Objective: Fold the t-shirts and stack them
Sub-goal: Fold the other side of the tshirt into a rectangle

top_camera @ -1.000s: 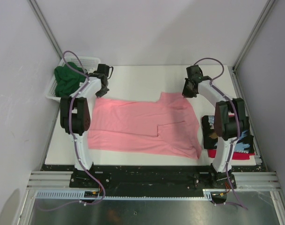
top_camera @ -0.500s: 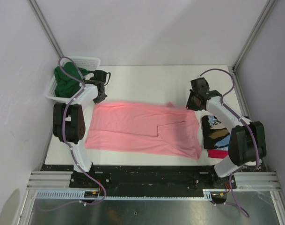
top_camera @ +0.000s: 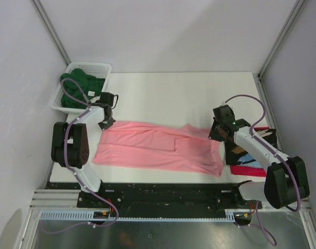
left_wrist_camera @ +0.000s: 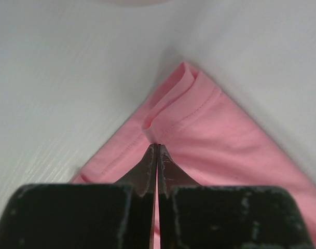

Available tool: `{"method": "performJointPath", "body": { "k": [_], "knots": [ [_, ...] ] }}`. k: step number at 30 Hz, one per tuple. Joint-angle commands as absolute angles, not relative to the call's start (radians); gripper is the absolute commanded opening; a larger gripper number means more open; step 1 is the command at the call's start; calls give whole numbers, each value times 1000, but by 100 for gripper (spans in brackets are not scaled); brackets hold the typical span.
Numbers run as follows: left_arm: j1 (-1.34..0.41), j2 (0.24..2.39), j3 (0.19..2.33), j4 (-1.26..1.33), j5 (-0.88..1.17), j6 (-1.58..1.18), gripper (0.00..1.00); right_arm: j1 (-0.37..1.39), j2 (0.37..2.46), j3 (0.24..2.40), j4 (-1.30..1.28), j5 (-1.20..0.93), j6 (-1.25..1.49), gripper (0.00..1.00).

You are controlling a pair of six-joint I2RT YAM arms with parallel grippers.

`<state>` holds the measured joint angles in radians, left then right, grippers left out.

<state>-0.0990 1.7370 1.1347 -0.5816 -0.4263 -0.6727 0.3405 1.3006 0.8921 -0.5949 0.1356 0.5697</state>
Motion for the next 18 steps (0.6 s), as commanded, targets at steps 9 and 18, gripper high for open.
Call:
{"method": "performJointPath", "body": {
  "k": [9,18],
  "knots": [
    [-68,1666,1155,-528,-416,-638,0,338,1201,909,-647,204,595,0],
    [-42,1606,1102,-527,-403,-636,0,341,1159,855,-685,215,625,0]
  ]
}}
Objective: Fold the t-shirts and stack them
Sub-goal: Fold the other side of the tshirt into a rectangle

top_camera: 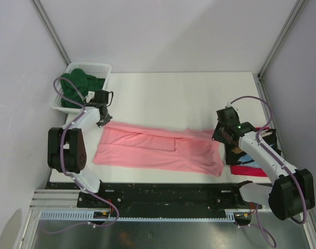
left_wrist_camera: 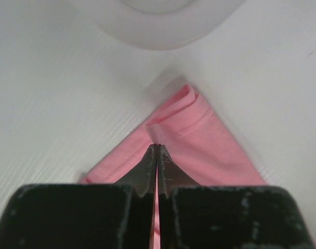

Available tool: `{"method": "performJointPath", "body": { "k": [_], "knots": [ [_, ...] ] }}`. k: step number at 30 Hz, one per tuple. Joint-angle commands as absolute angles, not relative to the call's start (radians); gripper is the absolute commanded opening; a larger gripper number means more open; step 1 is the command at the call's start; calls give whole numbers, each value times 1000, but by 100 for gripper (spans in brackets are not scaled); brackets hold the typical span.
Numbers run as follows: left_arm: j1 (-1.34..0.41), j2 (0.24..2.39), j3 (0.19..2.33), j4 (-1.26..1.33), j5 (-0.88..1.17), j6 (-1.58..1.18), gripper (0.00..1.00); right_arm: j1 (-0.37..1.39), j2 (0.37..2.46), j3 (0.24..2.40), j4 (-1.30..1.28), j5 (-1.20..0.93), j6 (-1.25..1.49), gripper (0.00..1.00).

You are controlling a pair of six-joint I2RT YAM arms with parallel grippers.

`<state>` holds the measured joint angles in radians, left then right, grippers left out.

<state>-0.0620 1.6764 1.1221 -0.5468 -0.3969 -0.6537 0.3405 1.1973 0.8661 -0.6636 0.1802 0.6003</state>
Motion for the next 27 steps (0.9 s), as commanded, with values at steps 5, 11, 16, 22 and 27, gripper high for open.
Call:
{"method": "performJointPath", "body": {
  "k": [5,11,16,22,27],
  "knots": [
    [-38,1599,1072,-527,-385,-641,0,345,1167,798,-649,181,647,0],
    [-33,1596,1053,-527,-376,-646,0,347,1152,785,-635,205,638,0],
    [-29,1592,1085,-527,-365,-641,0,320,1163,871,-635,206,596,1],
    [-28,1621,1154,-528,-342,-635,0,300,1291,1061,-613,226,528,2],
    [-22,1619,1176,-529,-337,-627,0,291,1312,1150,-651,228,516,2]
  ]
}}
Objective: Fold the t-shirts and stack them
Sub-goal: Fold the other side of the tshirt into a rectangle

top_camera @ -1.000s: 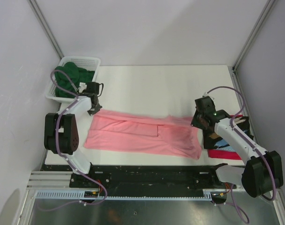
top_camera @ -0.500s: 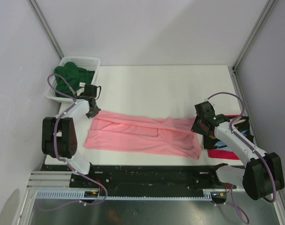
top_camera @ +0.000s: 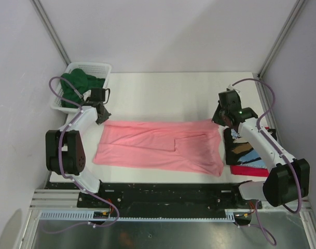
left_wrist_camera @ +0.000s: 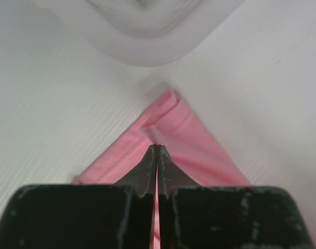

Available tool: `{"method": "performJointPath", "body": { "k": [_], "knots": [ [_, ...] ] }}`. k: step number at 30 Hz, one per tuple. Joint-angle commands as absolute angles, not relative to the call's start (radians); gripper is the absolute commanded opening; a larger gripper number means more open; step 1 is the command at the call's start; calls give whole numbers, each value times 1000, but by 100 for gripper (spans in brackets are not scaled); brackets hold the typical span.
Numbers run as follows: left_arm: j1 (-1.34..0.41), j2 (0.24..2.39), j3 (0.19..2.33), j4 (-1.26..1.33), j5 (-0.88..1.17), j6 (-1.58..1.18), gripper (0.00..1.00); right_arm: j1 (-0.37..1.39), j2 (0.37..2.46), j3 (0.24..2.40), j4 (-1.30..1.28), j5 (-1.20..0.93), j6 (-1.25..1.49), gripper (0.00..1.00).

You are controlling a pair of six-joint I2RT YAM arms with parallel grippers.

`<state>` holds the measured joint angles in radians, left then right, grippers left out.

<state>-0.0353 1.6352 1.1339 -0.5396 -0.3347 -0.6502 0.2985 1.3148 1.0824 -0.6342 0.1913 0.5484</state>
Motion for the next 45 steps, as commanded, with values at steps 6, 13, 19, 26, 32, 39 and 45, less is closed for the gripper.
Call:
{"method": "performJointPath", "body": {
  "k": [6,13,19,26,32,39,45],
  "knots": [
    [-20,1594,1142,-529,-325,-634,0,318,1294,1145,-728,248,548,2],
    [-17,1560,1068,-529,-324,-637,0,374,1240,1022,-740,233,602,1],
    [-15,1543,1017,-528,-327,-638,0,381,1201,839,-691,217,640,2],
    [-15,1531,1011,-529,-325,-631,0,357,1211,788,-634,202,635,1],
    [-10,1491,1008,-528,-326,-613,0,323,1162,815,-672,202,617,1],
    [-3,1457,969,-531,-326,-615,0,352,1152,785,-680,187,642,1],
    [24,1447,907,-529,-298,-653,0,361,1184,719,-630,153,658,3]
  ]
}}
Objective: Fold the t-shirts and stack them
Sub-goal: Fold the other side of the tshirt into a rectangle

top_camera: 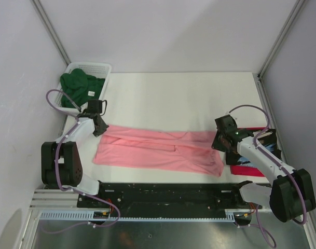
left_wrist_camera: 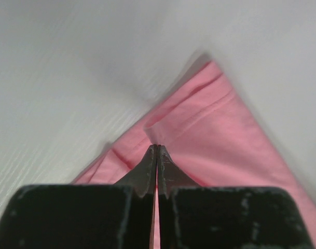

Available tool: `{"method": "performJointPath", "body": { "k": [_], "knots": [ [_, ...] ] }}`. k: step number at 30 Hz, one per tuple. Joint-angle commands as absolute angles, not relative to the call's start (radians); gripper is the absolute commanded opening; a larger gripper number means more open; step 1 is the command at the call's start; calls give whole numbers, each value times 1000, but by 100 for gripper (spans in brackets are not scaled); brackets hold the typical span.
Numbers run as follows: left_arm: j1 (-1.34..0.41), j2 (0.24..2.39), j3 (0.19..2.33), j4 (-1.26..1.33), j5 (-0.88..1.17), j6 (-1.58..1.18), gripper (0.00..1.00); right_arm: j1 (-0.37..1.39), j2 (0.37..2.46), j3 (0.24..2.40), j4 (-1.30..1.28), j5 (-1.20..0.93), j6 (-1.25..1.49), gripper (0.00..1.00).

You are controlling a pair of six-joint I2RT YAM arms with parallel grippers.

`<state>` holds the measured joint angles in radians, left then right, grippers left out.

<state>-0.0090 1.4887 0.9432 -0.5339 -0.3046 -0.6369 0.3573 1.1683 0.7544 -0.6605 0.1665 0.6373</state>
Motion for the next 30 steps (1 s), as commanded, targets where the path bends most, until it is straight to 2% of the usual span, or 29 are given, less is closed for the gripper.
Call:
{"method": "performJointPath", "body": {
  "k": [1,4,7,9,11,14,17,23,30],
  "knots": [
    [27,1447,894,-527,-290,-663,0,361,1192,712,-623,148,658,4],
    [32,1458,868,-525,-270,-683,0,361,1214,705,-609,136,657,13],
    [47,1470,857,-525,-238,-694,2,360,1204,705,-605,127,649,28],
    [55,1467,856,-523,-219,-693,13,358,1184,713,-611,128,643,37],
    [59,1453,861,-523,-211,-680,26,358,1163,732,-626,131,637,42],
    [58,1410,872,-518,-200,-643,41,360,1144,769,-639,140,625,44],
    [46,1360,890,-511,-179,-586,49,362,1170,814,-630,155,603,44],
    [-121,1355,984,-465,16,-479,49,321,1257,884,-630,184,584,44],
    [-479,1608,1192,-334,179,-484,46,276,1273,868,-621,167,596,44]
  ]
}}
